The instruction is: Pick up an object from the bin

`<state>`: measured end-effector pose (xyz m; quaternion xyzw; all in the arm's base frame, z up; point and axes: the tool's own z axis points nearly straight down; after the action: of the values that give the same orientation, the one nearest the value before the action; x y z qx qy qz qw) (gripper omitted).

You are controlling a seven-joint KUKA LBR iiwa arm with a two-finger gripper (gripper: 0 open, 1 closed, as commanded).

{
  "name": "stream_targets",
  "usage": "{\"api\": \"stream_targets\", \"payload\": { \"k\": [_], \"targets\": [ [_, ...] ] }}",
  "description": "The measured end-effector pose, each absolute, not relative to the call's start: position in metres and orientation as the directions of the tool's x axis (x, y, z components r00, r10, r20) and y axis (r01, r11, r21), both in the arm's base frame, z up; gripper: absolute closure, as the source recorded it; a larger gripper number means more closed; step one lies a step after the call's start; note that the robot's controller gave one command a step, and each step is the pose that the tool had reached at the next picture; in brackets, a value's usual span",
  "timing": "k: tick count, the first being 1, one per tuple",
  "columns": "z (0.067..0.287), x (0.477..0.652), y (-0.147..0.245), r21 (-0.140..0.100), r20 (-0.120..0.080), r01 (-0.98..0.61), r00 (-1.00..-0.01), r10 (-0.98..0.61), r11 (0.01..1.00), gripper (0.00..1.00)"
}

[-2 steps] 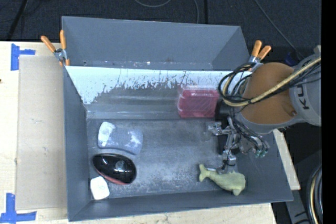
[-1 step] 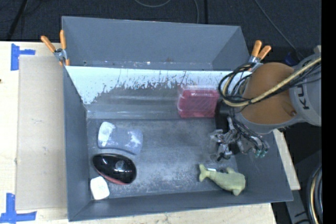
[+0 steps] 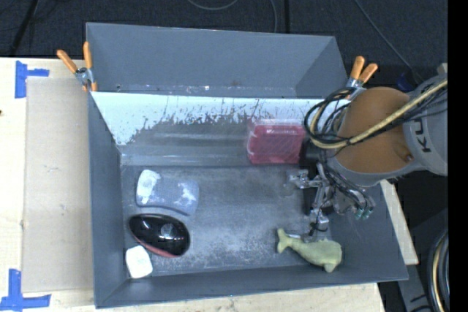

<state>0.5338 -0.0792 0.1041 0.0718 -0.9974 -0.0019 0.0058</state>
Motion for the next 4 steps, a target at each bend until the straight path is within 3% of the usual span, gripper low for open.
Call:
{"api": "stream_targets", "payload": {
  "k": [2, 3, 4],
  "targets": [
    [0.094, 0.528, -0.087, 0.004, 0.007, -0.194, -0.981, -0.194, 0.981, 0.00],
    [0.081, 0.508, -0.093, 0.005, 0.004, -0.188, -0.982, -0.188, 0.982, 0.00],
    [0.078, 0.499, -0.099, 0.002, 0.000, -0.076, -0.997, -0.076, 0.997, 0.00]
  ]
}}
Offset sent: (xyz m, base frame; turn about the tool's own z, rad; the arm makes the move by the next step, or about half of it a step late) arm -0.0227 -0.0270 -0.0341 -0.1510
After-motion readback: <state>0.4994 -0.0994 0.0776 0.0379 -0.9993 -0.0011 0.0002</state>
